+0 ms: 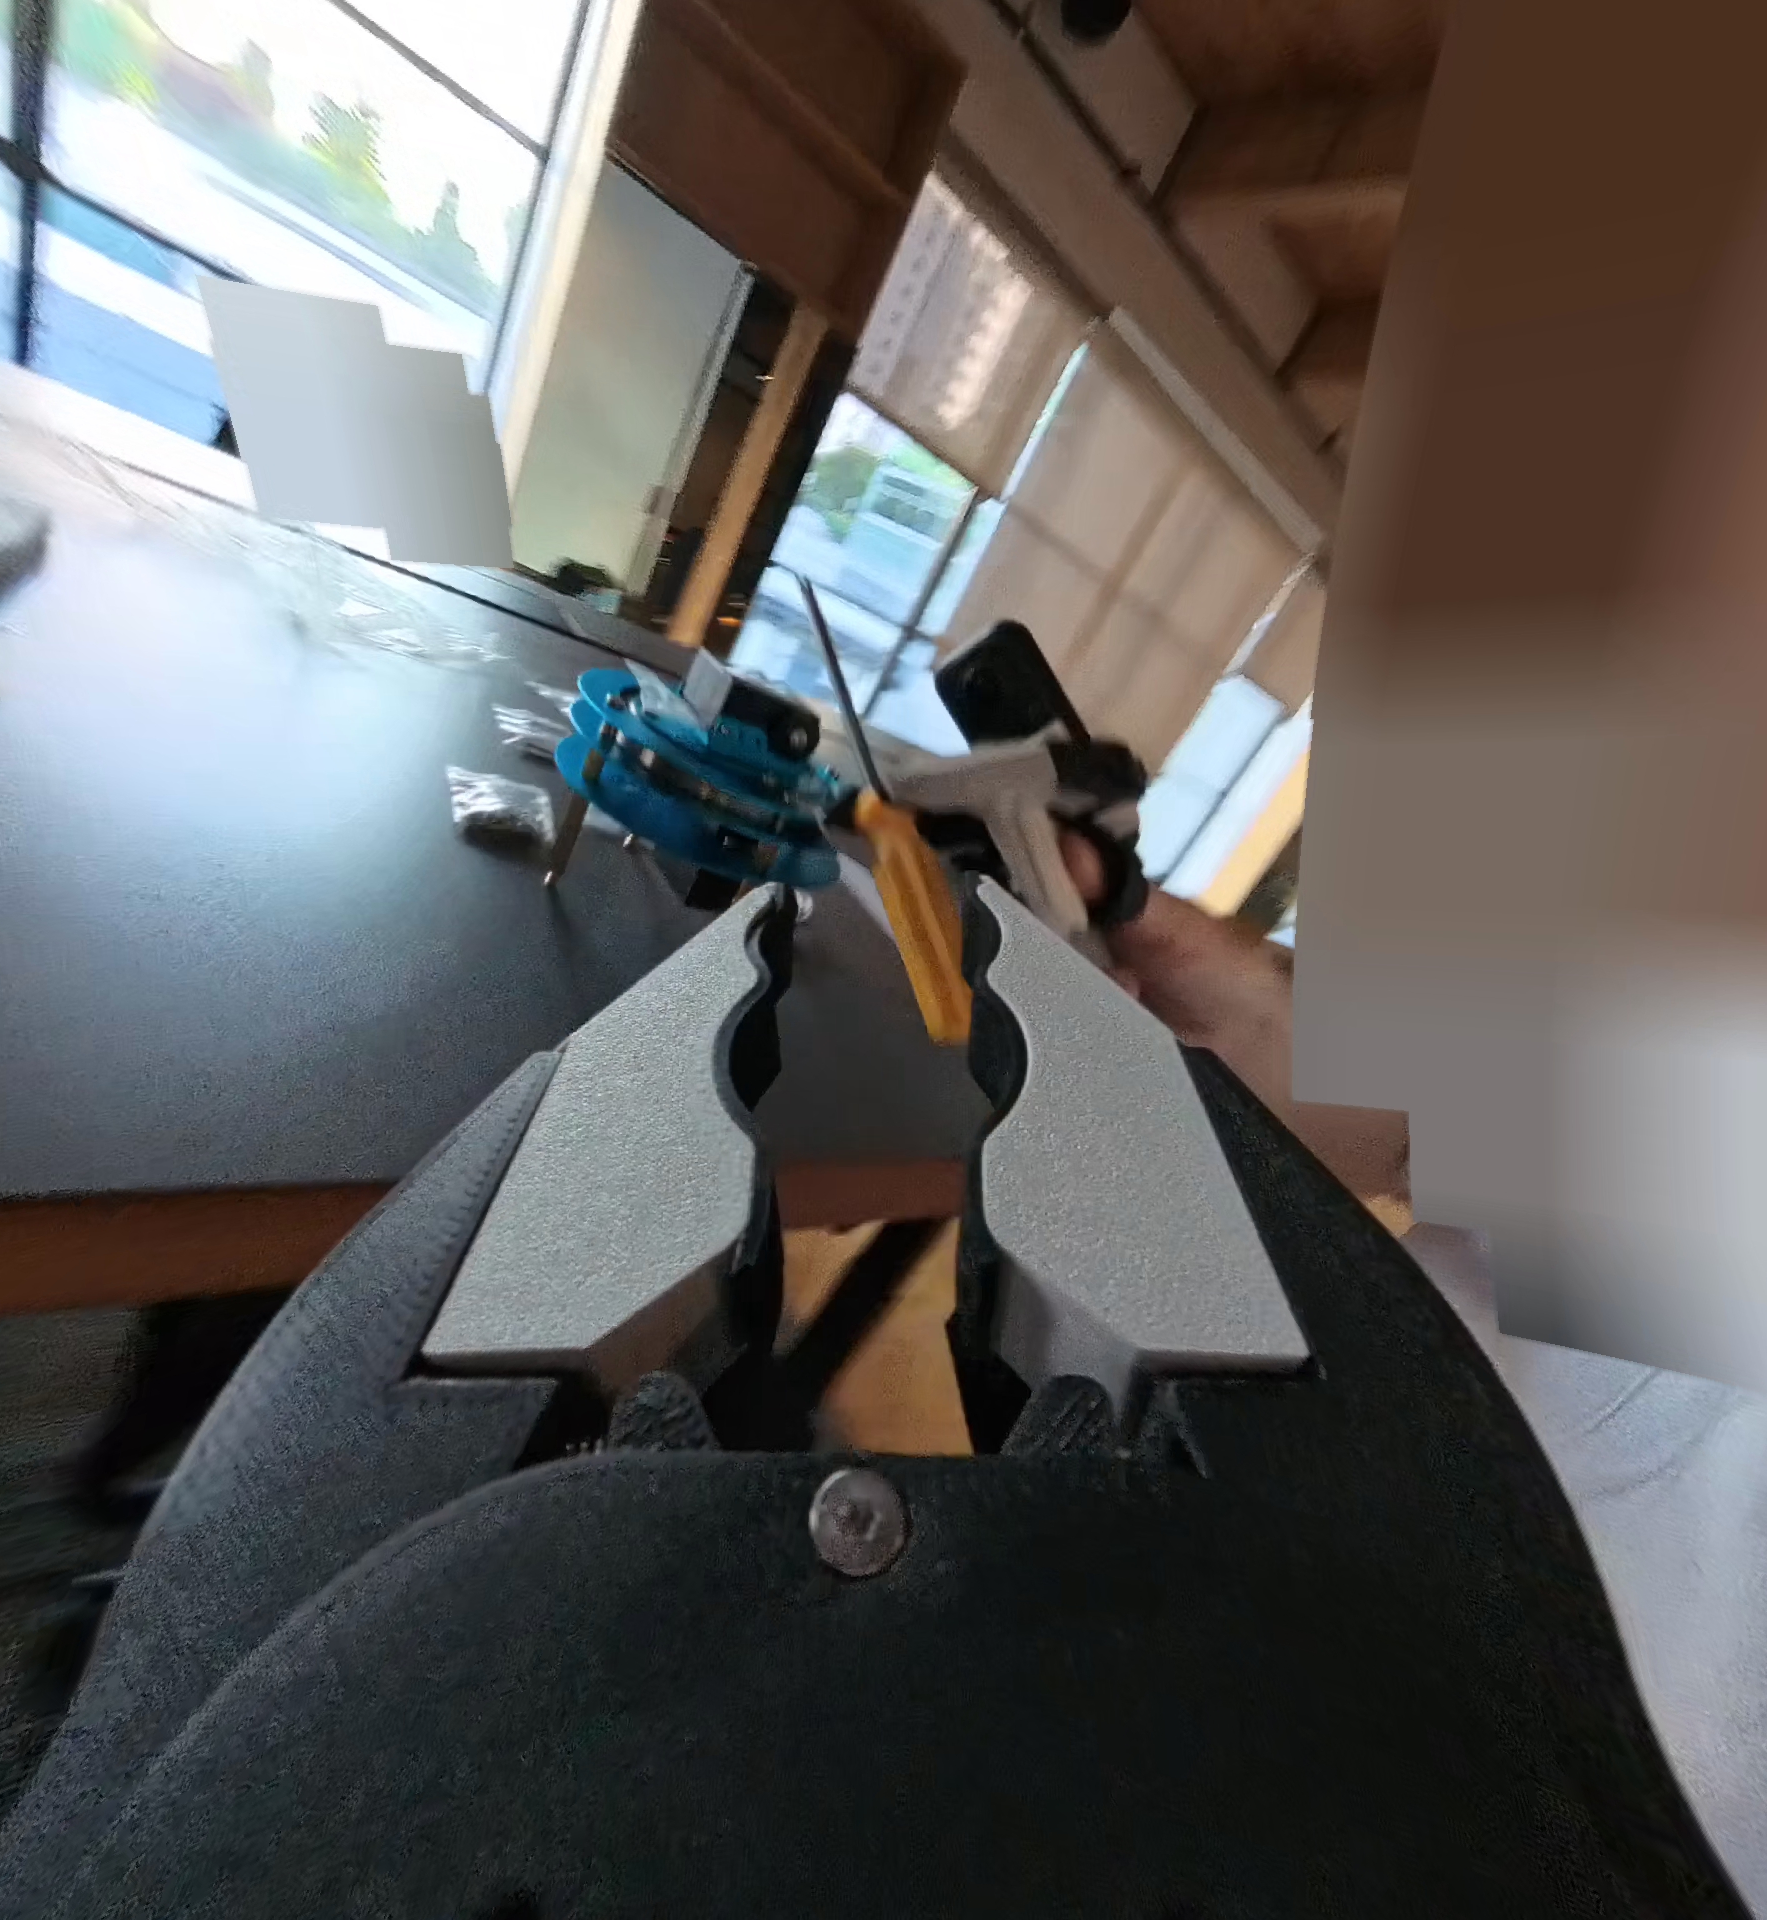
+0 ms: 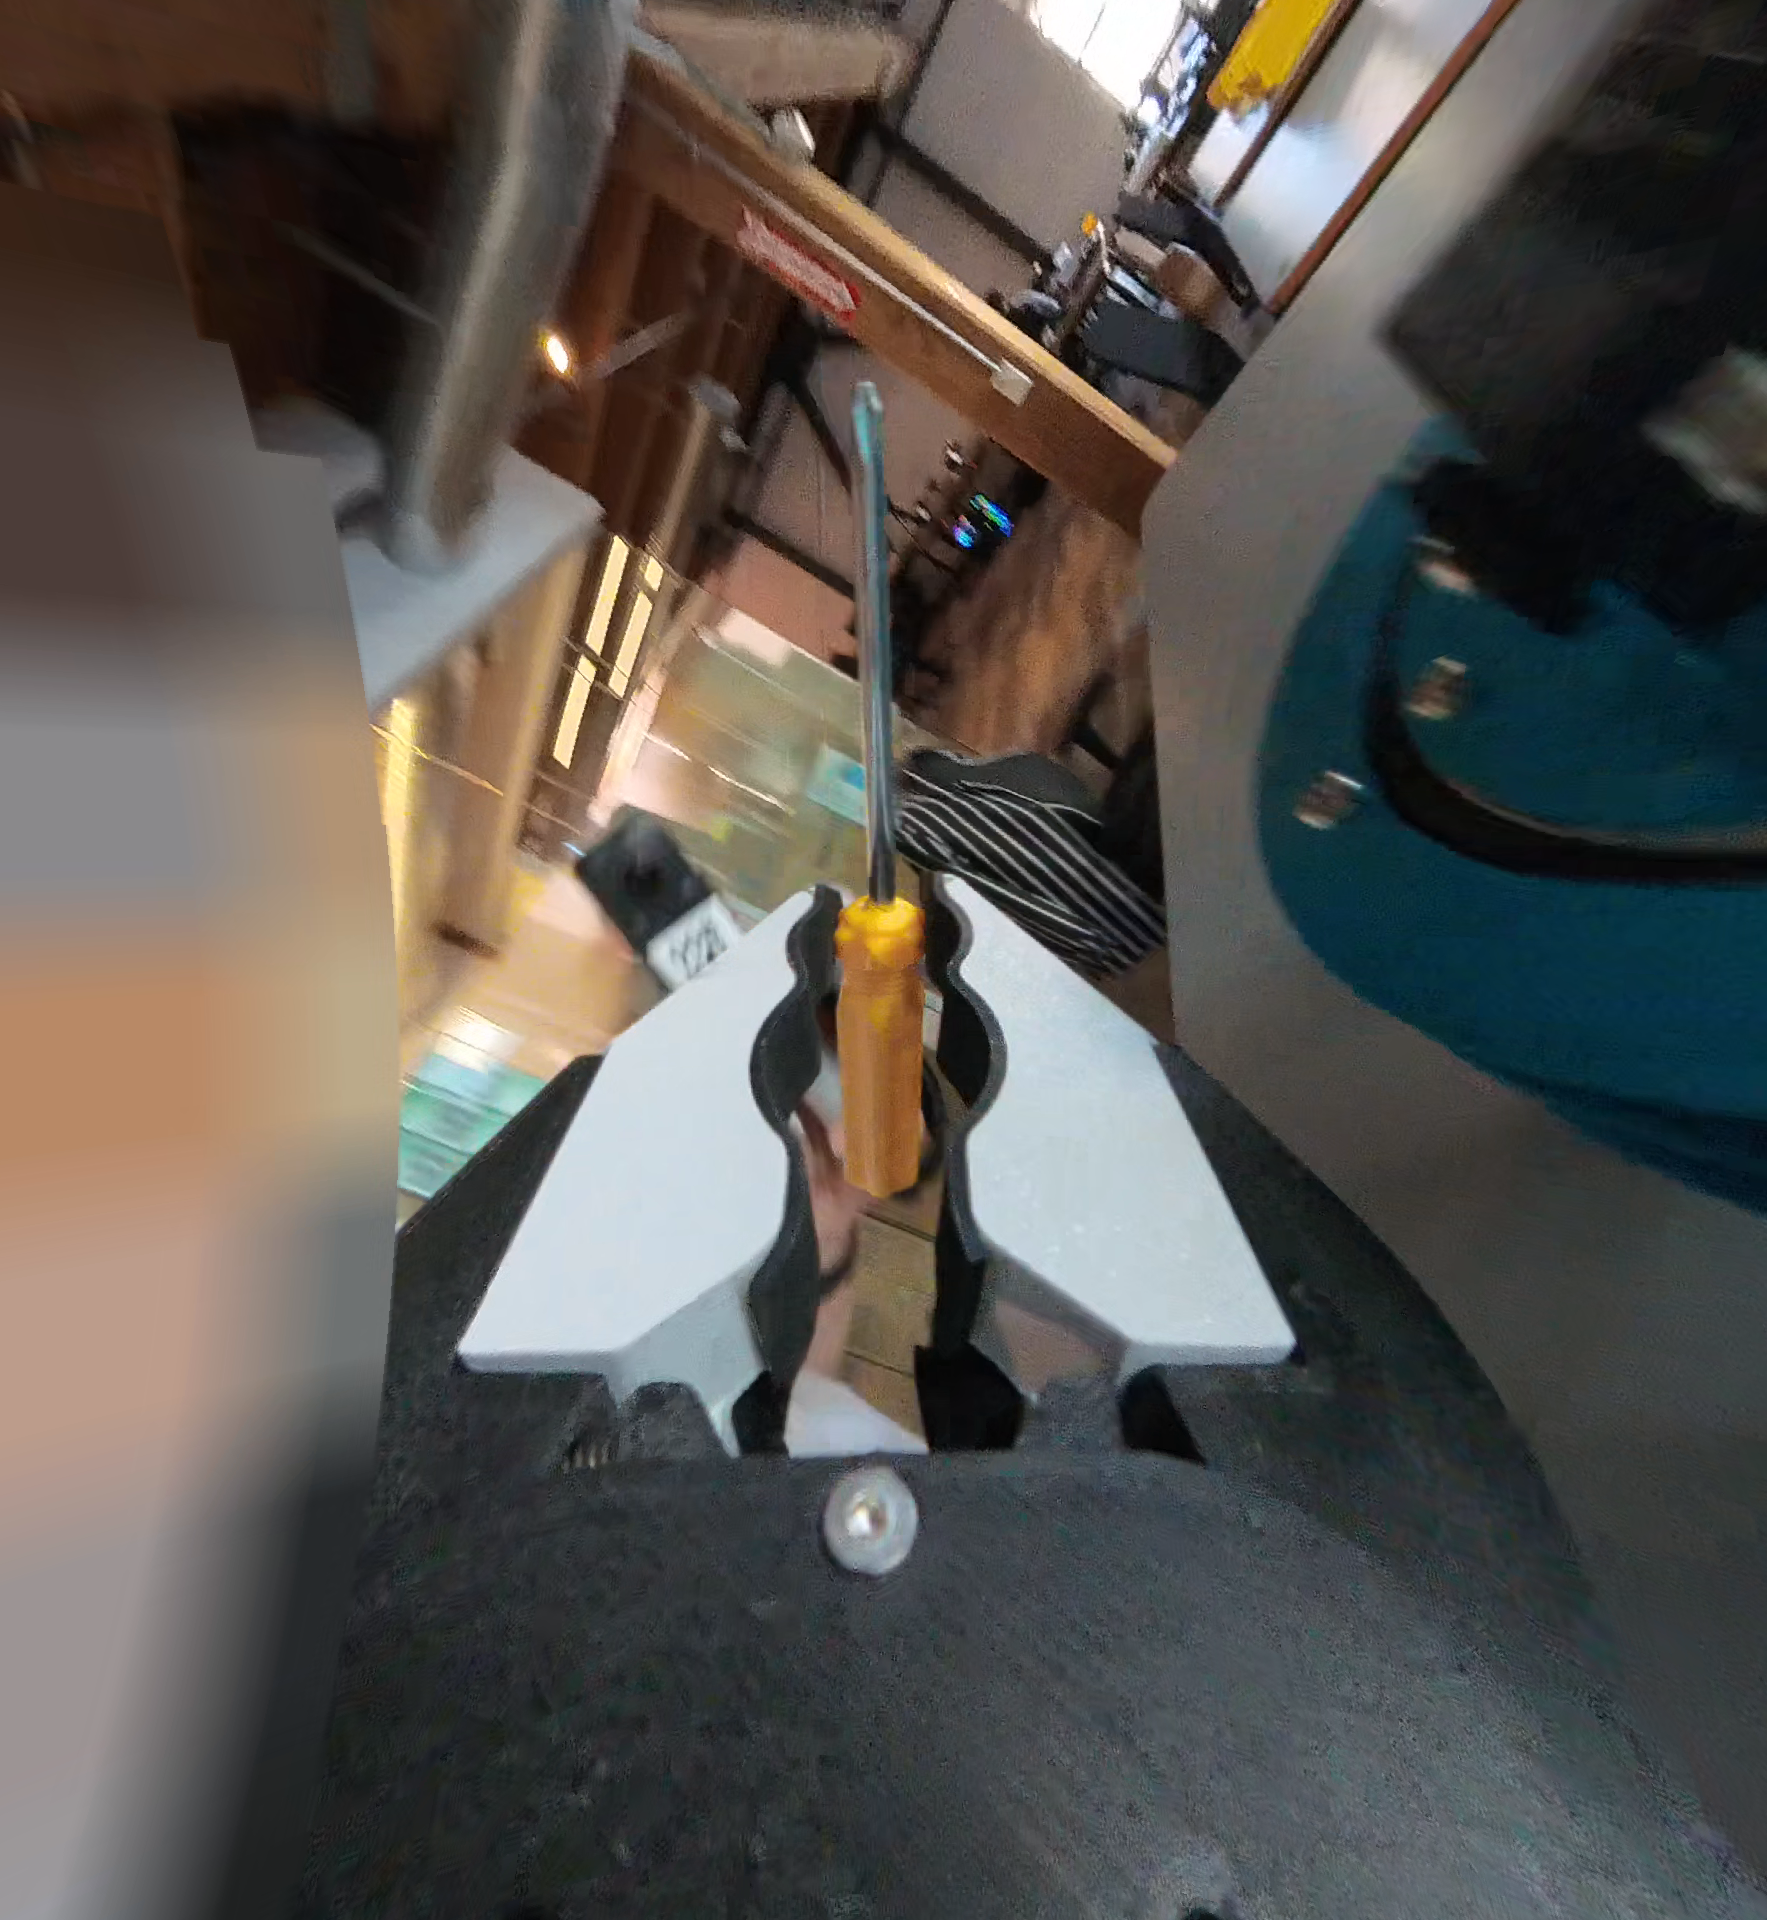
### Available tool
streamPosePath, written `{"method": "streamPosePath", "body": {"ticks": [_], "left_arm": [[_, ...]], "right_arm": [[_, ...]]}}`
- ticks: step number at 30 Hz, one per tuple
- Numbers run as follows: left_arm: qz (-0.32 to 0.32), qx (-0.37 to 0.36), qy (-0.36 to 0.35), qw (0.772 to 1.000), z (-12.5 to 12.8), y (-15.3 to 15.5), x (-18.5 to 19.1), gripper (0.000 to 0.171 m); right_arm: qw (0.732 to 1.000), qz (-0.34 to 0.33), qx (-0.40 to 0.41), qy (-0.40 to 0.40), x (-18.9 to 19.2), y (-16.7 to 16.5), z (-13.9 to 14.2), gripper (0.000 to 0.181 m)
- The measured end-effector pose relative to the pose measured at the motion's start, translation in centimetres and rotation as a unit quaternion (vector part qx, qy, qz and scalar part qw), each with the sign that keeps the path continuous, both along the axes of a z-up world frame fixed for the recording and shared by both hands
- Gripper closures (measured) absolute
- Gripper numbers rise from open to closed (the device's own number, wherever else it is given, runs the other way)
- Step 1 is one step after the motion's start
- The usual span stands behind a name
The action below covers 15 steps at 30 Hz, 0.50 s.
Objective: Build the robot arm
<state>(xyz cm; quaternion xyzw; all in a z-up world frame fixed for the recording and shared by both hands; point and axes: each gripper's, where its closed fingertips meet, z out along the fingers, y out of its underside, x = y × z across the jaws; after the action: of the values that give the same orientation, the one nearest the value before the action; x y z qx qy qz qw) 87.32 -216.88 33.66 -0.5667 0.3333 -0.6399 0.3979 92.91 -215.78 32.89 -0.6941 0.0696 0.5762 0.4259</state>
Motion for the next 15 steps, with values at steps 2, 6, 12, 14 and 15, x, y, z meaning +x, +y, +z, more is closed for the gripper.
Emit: {"method": "streamPosePath", "body": {"ticks": [2, 6, 12, 14, 15], "left_arm": [[-0.064, -0.058, -0.032, 0.996, 1.4, 2.2, 0.4, 0.146], [-0.126, -0.034, 0.008, 0.991, 1.9, 3.4, 3.9, 0.143], [-0.203, -0.054, 0.015, 0.978, 2.4, 1.5, 6.4, 0.149], [-0.249, -0.056, 0.011, 0.967, 2.4, -0.2, 6.5, 0.168], [-0.264, -0.058, 0.012, 0.963, 2.3, -0.7, 6.7, 0.168]], "right_arm": [[0.997, 0.015, 0.013, -0.075, -1.2, -0.2, 0.1, 0.165], [0.97, 0.004, 0.019, -0.243, -1.8, 0.2, -0.9, 0.166], [0.896, -0.029, 0.028, -0.442, -1.1, -0.6, -1.5, 0.165], [0.875, -0.032, 0.017, -0.483, -0.8, -1.1, -2.0, 0.165], [0.868, -0.03, 0.017, -0.496, -0.7, -1.4, -2.2, 0.165]]}}
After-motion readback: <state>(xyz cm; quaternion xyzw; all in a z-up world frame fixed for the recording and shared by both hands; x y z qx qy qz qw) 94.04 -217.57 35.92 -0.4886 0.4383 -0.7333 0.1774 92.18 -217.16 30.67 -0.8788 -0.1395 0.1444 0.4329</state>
